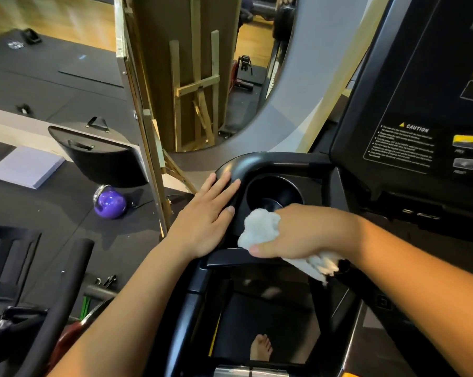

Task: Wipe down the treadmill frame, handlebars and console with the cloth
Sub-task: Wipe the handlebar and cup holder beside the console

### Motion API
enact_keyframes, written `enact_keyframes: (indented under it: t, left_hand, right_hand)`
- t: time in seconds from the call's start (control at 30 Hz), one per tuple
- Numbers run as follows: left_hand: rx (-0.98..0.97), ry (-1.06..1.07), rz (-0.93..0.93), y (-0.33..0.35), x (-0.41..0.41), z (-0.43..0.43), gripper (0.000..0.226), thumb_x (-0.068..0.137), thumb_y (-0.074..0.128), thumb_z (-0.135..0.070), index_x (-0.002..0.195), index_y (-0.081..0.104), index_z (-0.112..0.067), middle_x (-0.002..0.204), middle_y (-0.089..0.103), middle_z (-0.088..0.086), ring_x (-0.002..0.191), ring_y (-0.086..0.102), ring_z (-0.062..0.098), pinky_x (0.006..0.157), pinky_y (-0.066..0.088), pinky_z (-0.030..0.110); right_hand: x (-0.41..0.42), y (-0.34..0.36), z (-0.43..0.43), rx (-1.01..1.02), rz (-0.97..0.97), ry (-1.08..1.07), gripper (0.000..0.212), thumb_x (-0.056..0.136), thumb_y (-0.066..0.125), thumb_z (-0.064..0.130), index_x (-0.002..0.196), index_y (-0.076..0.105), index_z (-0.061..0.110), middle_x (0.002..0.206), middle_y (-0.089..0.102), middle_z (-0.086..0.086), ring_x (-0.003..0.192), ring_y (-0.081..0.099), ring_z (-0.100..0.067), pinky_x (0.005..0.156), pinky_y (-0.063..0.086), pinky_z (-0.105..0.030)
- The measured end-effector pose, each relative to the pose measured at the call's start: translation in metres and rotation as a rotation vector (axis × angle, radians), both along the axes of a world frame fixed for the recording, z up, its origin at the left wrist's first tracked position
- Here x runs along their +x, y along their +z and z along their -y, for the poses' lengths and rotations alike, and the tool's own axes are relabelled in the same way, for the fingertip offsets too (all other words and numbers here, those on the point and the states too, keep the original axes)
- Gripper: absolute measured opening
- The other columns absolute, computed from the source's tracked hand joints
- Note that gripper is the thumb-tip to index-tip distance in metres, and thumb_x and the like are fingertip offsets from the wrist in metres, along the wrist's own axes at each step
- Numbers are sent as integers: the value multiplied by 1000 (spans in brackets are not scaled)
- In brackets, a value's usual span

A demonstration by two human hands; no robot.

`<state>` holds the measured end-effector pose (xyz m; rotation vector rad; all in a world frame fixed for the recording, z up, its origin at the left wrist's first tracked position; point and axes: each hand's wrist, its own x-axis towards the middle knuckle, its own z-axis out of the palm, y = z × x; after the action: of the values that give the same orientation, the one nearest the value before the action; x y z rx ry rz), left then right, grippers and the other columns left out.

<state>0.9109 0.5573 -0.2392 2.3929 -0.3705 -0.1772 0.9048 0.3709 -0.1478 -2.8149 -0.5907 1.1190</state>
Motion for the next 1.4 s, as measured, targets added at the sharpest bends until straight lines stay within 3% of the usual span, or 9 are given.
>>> enact_keyframes:
  t: [0.13, 0.23, 0.37, 0.6, 0.7, 0.83, 1.03, 1.23, 1.4]
  left_hand:
    - [11, -12, 11, 0, -2, 1, 60, 95, 23, -44, 155, 18, -39, 161, 0, -26, 148, -12, -1, 118, 8, 33]
    - [12, -4, 16, 0, -1, 1, 62, 93, 22, -46, 155, 19, -38, 161, 1, -24, 149, -11, 0, 118, 7, 31]
    - [31, -9, 38, -1, -2, 1, 53, 104, 28, -38, 155, 18, -37, 162, 1, -23, 149, -11, 2, 118, 6, 31]
    - [-9, -5, 31, -3, -2, 1, 62, 93, 22, -45, 155, 20, -36, 163, 3, -20, 150, -10, 3, 117, 0, 26]
    - [-5, -7, 53, -4, -4, -1, 61, 94, 23, -44, 155, 23, -35, 163, 6, -18, 151, -7, 6, 118, 1, 27]
    - [-5, 2, 68, -6, -2, -1, 60, 94, 24, -42, 154, 25, -35, 163, 8, -16, 151, -5, 8, 119, 4, 29]
    - [-16, 19, 81, -4, 2, 3, 50, 104, 33, -30, 154, 28, -33, 164, 10, -13, 152, -4, 11, 119, 3, 29]
    - [-21, -15, 96, -7, -2, -2, 53, 101, 30, -34, 154, 29, -32, 163, 10, -13, 152, -4, 14, 116, -2, 24]
    - [-21, 11, 100, -8, -1, -1, 49, 106, 36, -22, 154, 30, -32, 163, 11, -12, 152, -3, 14, 116, -1, 24]
  right_hand:
    - [-14, -15, -1, 36, 345, -64, 42, 85, 50, 64, 101, 54, 26, 95, 56, 8, 89, 59, -17, 68, 41, -30]
    - [-18, -7, 26, 67, 691, 83, 18, 86, 59, 35, 101, 50, 30, 92, 52, 9, 93, 58, -20, 66, 43, -30]
    - [-35, -15, 31, 230, 365, 56, 34, 89, 42, 52, 113, 56, 34, 102, 63, 9, 98, 59, -15, 86, 48, -36]
    - [-53, -47, -28, 319, 649, -7, 24, 90, 59, 31, 113, 62, 24, 110, 56, 1, 103, 49, -22, 92, 42, -42]
    - [-54, -39, 15, 172, 731, -81, 24, 92, 53, 43, 113, 61, 33, 110, 53, 4, 103, 47, -24, 85, 41, -43]
    - [-42, -10, 39, -28, 505, -31, 36, 89, 45, 11, 118, 50, 32, 92, 43, 1, 87, 48, -27, 68, 33, -33]
    - [-35, -16, -24, 0, 527, 76, 34, 91, 50, 14, 124, 53, 24, 111, 54, -9, 102, 55, -33, 71, 38, -36]
    - [-28, 4, 11, -126, 435, 233, 35, 88, 50, 9, 117, 54, 29, 93, 43, -1, 79, 45, -25, 65, 35, -35]
    - [-29, 11, 12, -202, 437, 225, 40, 90, 48, 8, 125, 52, 27, 102, 52, -8, 97, 57, -32, 65, 35, -34]
